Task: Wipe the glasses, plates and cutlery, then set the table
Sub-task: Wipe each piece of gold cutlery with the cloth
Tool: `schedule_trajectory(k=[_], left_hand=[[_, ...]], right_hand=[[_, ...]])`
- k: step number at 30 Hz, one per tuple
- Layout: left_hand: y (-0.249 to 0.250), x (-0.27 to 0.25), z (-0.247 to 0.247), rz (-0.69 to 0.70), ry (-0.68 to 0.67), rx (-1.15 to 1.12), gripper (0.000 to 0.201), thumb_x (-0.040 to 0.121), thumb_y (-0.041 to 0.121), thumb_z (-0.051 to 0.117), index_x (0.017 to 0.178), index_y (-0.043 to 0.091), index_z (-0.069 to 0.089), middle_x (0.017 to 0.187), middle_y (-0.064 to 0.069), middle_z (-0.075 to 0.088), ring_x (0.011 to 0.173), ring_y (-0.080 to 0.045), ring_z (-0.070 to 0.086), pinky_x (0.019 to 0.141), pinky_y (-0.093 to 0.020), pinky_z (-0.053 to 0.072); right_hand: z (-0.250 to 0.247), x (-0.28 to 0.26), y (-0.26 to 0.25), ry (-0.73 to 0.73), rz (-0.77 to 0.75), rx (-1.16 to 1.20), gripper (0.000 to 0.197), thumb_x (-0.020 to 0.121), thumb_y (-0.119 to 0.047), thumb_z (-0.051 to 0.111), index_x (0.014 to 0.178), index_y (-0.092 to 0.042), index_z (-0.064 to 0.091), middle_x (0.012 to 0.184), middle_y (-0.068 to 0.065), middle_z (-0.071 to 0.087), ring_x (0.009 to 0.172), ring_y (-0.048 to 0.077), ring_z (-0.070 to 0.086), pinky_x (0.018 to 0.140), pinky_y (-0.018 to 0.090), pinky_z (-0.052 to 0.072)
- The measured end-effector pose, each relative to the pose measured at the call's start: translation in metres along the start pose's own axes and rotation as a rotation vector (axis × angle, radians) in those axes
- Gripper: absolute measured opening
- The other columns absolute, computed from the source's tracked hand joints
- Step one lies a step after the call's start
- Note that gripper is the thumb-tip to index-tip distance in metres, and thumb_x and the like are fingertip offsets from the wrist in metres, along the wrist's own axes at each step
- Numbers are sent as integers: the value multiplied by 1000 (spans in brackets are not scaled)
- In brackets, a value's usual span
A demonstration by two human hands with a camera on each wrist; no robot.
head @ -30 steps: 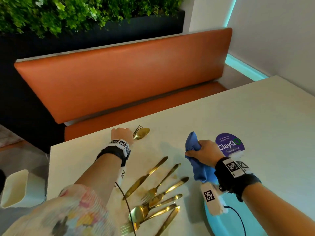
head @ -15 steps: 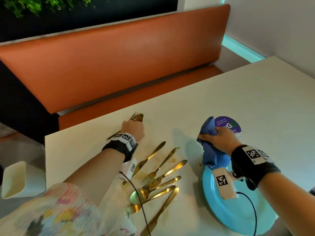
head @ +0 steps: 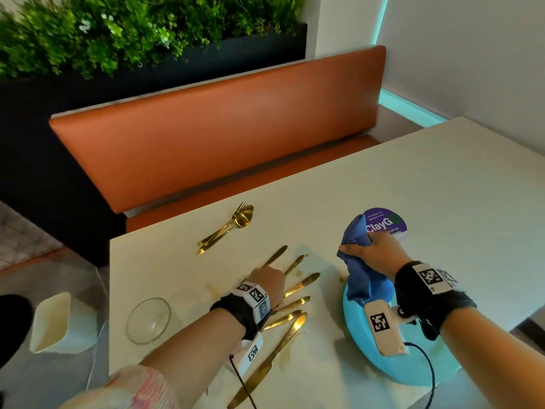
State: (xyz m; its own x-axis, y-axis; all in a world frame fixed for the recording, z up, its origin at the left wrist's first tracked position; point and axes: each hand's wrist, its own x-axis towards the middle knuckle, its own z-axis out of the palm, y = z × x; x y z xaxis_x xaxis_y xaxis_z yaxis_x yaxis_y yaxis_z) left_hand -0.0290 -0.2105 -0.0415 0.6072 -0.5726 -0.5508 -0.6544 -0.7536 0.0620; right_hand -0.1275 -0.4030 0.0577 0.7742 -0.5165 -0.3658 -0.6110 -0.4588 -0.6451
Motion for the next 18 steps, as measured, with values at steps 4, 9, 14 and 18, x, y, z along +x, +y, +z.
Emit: schedule_trajectory(k=[4,9,14,18], left_hand=[[-2,4,1,-103,187,-10,25,91,18,50,114,12,59,116,-8,64,110,-24,58,92,-30,43],[7,13,10,-185,161,-87,25,93,11,47,115,8,57,121,-11,61,114,-25,57,94,-31,45],[7,13,5,-227,88,-244,28,94,14,45,115,3,60,122,-12,62,113,-25,60,94,-28,46],[4,6,-24,-203,101,-458,27,90,22,56,108,7,68,114,-7,68,107,-21,63,79,-20,46]], right_hand=[[-7,-7,13,2,24,31,31,79,-38,69,70,-13,54,69,4,57,68,20,53,56,26,40],[-12,-16,29,7,63,54,35,79,-37,69,62,-14,50,62,3,54,59,16,49,56,26,39],[-11,-23,45,-32,91,147,32,75,-33,75,66,-11,54,66,5,60,63,19,55,59,27,43],[-6,-20,47,-65,98,224,35,72,-34,77,82,-5,61,82,12,69,80,29,63,76,37,51]])
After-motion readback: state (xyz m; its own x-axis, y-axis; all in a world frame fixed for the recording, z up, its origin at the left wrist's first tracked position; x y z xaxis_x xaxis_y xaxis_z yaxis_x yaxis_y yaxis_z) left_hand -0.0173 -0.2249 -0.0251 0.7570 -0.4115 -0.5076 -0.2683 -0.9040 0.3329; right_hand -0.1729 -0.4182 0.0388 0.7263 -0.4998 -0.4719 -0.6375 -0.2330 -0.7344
